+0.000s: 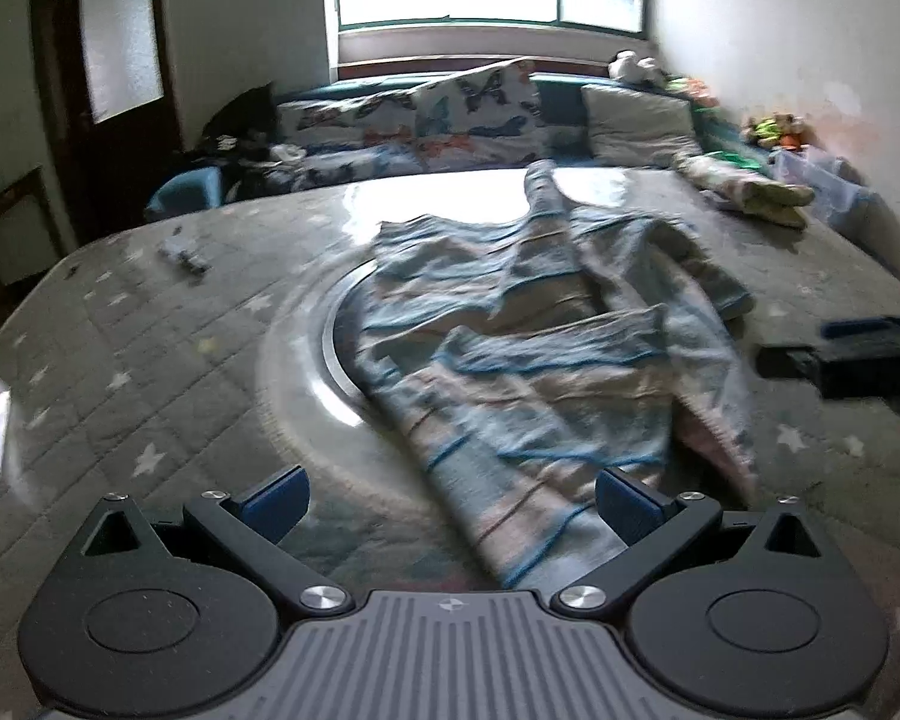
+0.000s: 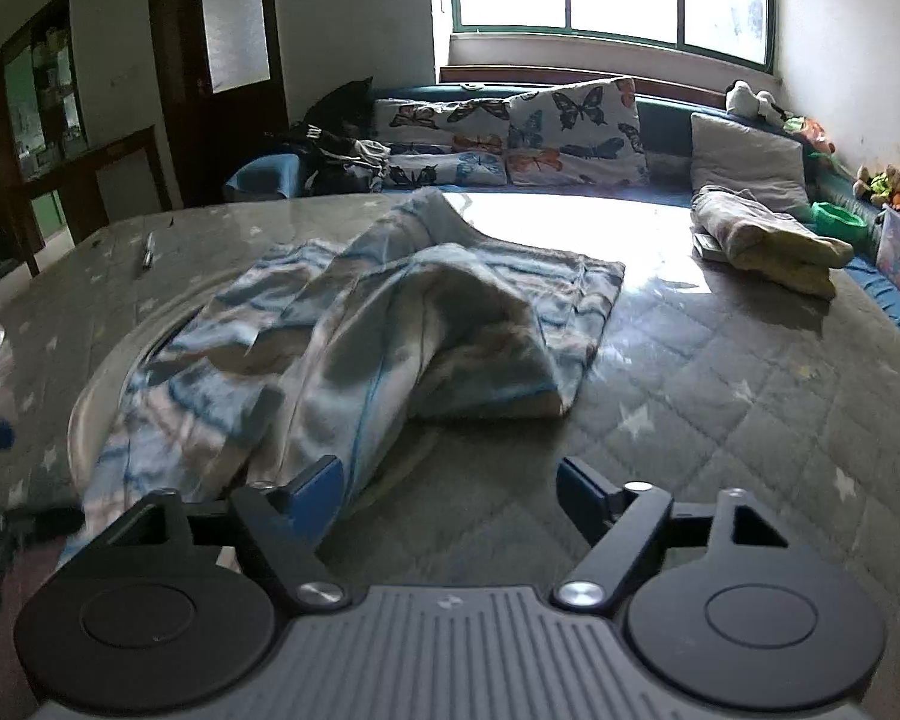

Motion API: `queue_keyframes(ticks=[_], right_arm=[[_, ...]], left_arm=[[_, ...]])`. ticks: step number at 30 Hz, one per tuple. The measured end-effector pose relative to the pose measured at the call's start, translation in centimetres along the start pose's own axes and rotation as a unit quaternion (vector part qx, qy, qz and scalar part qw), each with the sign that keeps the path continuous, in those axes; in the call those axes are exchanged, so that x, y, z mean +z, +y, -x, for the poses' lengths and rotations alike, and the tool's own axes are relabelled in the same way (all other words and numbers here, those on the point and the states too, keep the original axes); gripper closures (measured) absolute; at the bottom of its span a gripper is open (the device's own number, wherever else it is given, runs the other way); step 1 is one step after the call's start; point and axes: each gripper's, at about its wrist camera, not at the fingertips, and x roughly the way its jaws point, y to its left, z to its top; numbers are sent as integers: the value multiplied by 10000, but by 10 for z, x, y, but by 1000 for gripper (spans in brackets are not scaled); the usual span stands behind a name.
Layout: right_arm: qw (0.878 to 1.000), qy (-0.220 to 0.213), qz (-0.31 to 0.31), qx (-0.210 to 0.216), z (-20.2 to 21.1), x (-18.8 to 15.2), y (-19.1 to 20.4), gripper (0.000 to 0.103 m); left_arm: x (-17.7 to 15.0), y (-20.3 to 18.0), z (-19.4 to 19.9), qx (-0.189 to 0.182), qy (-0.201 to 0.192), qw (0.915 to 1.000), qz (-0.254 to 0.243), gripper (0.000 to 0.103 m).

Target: Fold clothes

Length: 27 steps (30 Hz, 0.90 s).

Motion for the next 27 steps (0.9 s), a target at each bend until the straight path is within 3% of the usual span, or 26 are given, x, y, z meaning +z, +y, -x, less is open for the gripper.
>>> queue_keyframes(ticks=[5,14,20,23,25,27], right_arm=[[9998,-87,67,169,-16,31,-2,38],[9954,-52,834,478,-63,84,39,51],[9897,246,1348,408,-101,88,65,55],[9862,391,1593,228,-108,79,66,70],[9844,445,1698,96,-108,74,61,89],[9862,377,1615,15,-99,71,51,97]], left_arm=[[12,-16,-9,-236,-119,9994,-205,5],[25,-33,-32,-697,-172,9965,-428,31],[28,-39,-49,-854,-65,9950,-510,47],[29,-40,-54,-878,-37,9947,-537,55],[29,-39,-56,-898,-21,9945,-540,60],[29,-39,-57,-900,-12,9946,-520,64]])
